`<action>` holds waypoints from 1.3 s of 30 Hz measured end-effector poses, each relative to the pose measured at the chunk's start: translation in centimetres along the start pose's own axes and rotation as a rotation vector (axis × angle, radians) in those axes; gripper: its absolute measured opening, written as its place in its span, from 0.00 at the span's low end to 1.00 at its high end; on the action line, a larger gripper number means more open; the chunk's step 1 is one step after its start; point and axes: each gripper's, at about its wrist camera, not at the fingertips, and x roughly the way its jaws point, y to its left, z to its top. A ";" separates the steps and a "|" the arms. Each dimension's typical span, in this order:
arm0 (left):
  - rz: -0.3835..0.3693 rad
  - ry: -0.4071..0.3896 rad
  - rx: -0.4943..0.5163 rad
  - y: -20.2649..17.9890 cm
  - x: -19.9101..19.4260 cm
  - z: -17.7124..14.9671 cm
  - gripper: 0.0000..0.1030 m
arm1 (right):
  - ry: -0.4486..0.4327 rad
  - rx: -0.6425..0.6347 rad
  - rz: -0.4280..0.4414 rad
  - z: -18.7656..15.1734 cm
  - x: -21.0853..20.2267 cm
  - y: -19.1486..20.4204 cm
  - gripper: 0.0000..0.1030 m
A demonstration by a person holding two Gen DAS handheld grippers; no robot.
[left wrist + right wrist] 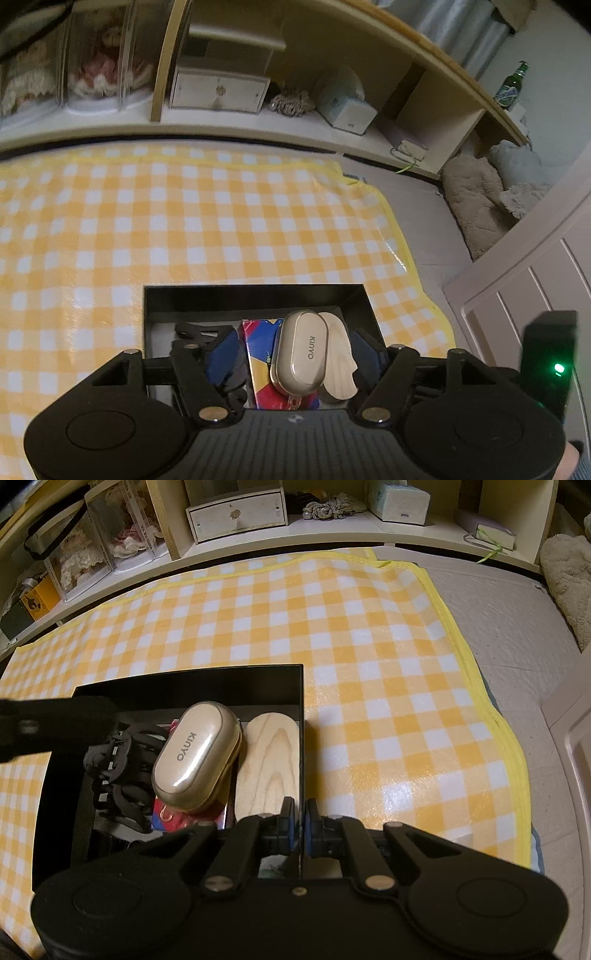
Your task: Organize rigid objects
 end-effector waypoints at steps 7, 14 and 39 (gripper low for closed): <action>0.040 -0.033 0.036 0.1 -3.2 -0.4 0.89 | 0.000 0.000 0.000 0.0 0.0 0.0 0.06; 0.090 -0.060 0.053 1.1 -6.0 -1.2 1.00 | 0.000 -0.001 0.000 0.0 0.0 0.0 0.06; 0.205 -0.062 0.038 6.4 -10.1 -4.3 1.00 | -0.223 -0.056 -0.069 -0.8 -9.0 2.9 0.65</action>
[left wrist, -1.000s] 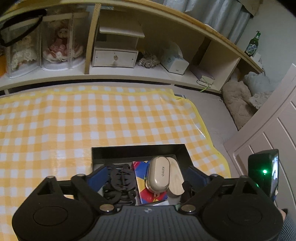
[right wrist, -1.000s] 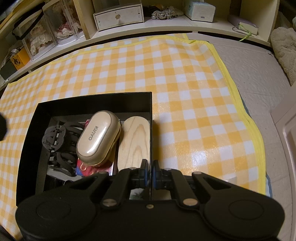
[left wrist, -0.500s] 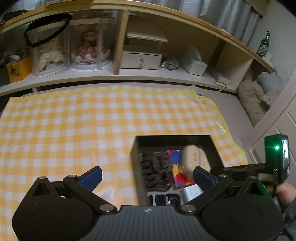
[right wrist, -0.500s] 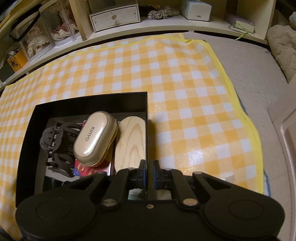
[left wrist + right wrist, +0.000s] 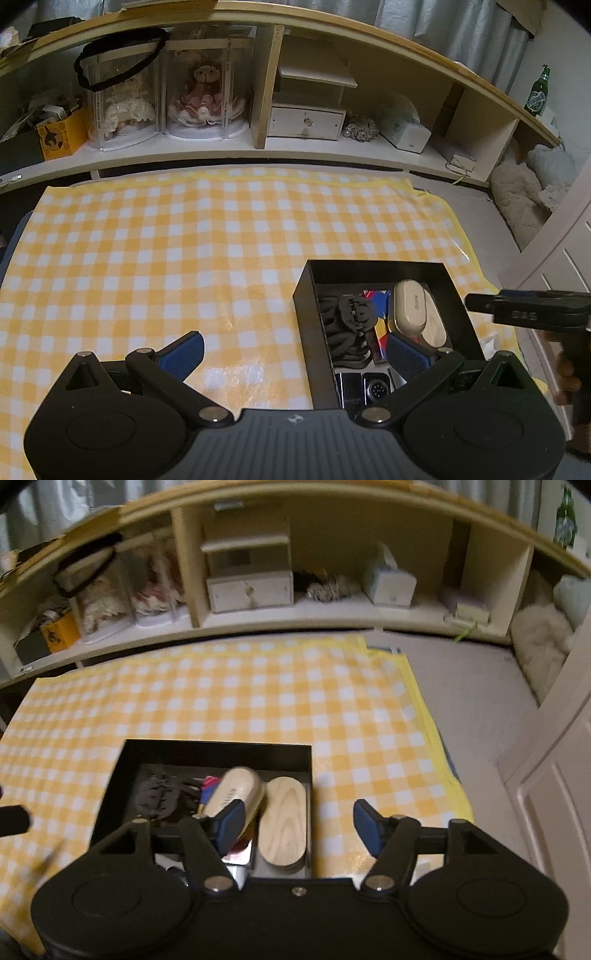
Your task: Organize rigid objects
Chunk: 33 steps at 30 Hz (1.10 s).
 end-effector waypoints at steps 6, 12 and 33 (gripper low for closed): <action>-0.018 -0.012 0.012 0.3 -0.8 -0.6 1.00 | -0.055 -0.002 -0.018 -0.2 -4.1 1.2 0.68; 0.002 -0.054 0.046 0.3 -2.4 -1.7 1.00 | -0.084 0.018 -0.011 -1.3 -7.5 2.1 0.81; 0.023 -0.077 0.089 0.6 -5.1 -4.7 1.00 | -0.105 0.065 -0.091 -6.6 -10.5 4.7 0.99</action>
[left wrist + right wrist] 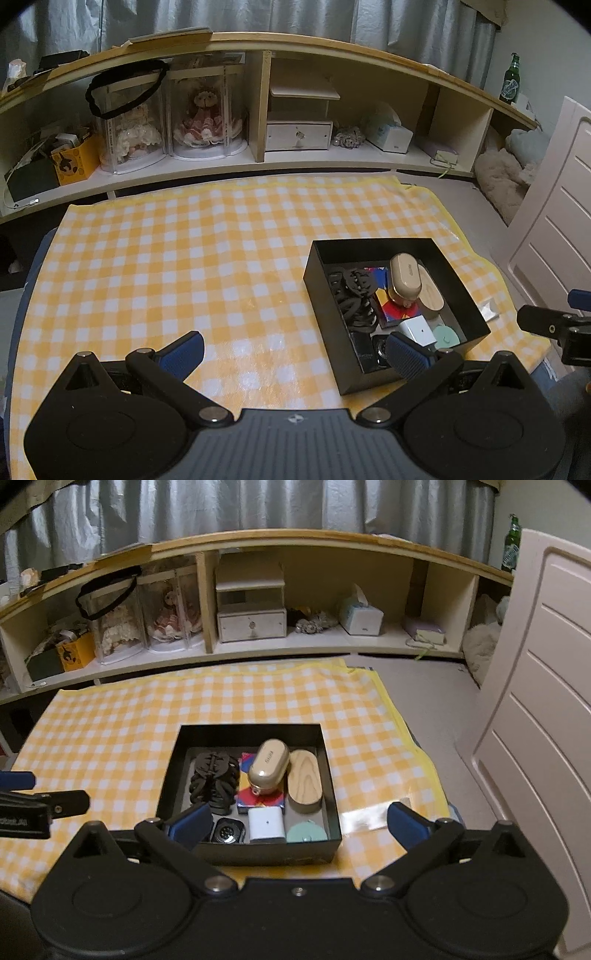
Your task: Organize rigid objects
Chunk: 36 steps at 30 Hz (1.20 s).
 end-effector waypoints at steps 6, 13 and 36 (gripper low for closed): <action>-0.005 0.002 0.007 -0.3 -0.2 -0.3 1.00 | 0.025 0.062 -0.004 -0.6 0.4 -0.8 0.99; 0.010 0.006 0.004 -0.3 -0.2 -0.3 1.00 | 0.012 0.018 -0.010 -0.8 0.2 -0.1 0.99; 0.012 -0.003 0.010 -0.3 -0.2 -0.3 1.00 | 0.023 0.024 -0.002 -0.8 0.3 -0.2 0.99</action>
